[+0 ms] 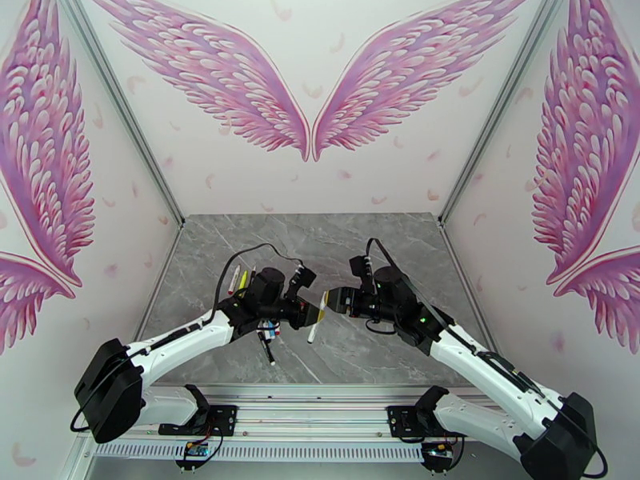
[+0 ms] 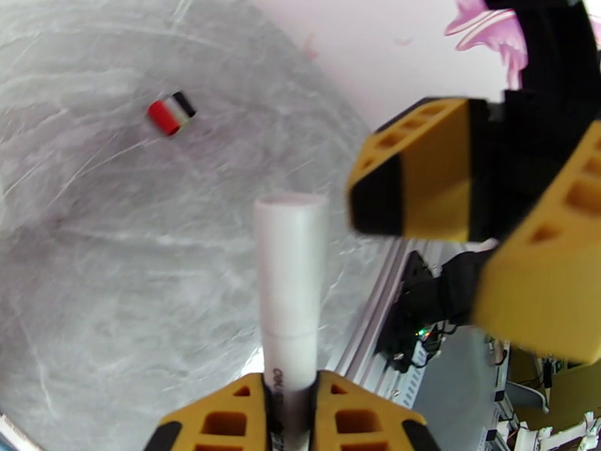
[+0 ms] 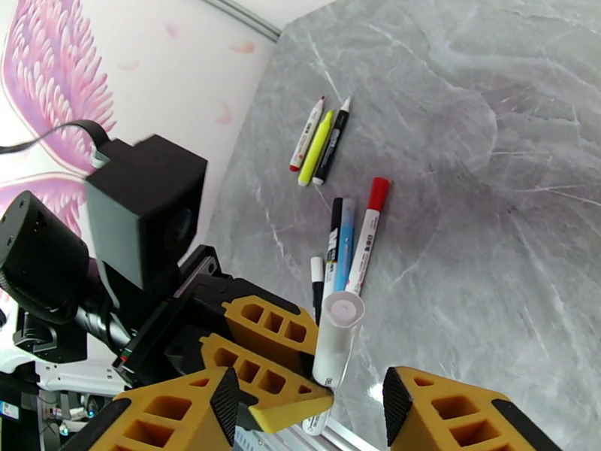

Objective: Open the pen caps

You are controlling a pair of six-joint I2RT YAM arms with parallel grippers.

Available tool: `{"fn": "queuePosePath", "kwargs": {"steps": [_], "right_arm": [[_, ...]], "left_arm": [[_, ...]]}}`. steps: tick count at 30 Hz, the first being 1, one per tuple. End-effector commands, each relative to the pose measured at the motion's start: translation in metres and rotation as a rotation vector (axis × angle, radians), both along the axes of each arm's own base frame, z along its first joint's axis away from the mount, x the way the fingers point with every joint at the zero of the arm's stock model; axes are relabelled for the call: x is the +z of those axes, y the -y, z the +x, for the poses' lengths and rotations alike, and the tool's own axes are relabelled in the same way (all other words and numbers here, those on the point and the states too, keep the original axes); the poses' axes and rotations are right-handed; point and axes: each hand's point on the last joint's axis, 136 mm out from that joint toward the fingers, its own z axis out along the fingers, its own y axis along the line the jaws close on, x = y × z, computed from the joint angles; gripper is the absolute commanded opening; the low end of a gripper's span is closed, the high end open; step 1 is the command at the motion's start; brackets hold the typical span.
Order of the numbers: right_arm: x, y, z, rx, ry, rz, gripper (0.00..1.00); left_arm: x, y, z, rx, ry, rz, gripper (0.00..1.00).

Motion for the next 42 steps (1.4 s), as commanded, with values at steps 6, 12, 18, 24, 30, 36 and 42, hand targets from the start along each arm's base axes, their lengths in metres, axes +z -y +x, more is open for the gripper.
{"fn": "queuePosePath", "kwargs": {"steps": [6, 12, 18, 24, 30, 36, 42], "right_arm": [[0.014, -0.003, 0.006, 0.006, 0.023, 0.034, 0.51], [0.013, -0.006, 0.009, 0.013, 0.017, 0.041, 0.42], [0.012, -0.009, 0.009, 0.024, 0.008, 0.055, 0.33], [0.011, -0.010, 0.008, 0.029, -0.001, 0.060, 0.24], [0.013, -0.009, 0.010, 0.018, -0.001, 0.066, 0.16], [0.025, -0.008, 0.012, 0.010, 0.003, 0.094, 0.15], [0.026, -0.004, 0.012, -0.003, -0.003, 0.088, 0.15]], "left_arm": [[0.021, 0.014, -0.008, -0.059, 0.028, -0.079, 0.14], [0.016, 0.019, -0.014, -0.074, 0.029, -0.059, 0.14], [0.016, 0.022, -0.016, -0.086, 0.032, -0.060, 0.14], [0.017, 0.023, -0.015, -0.083, 0.040, -0.057, 0.14], [0.017, 0.024, -0.017, -0.084, 0.038, -0.067, 0.21], [0.007, 0.029, -0.027, -0.110, 0.028, -0.061, 0.40], [0.002, 0.026, -0.025, -0.082, 0.035, -0.048, 0.28]]}}
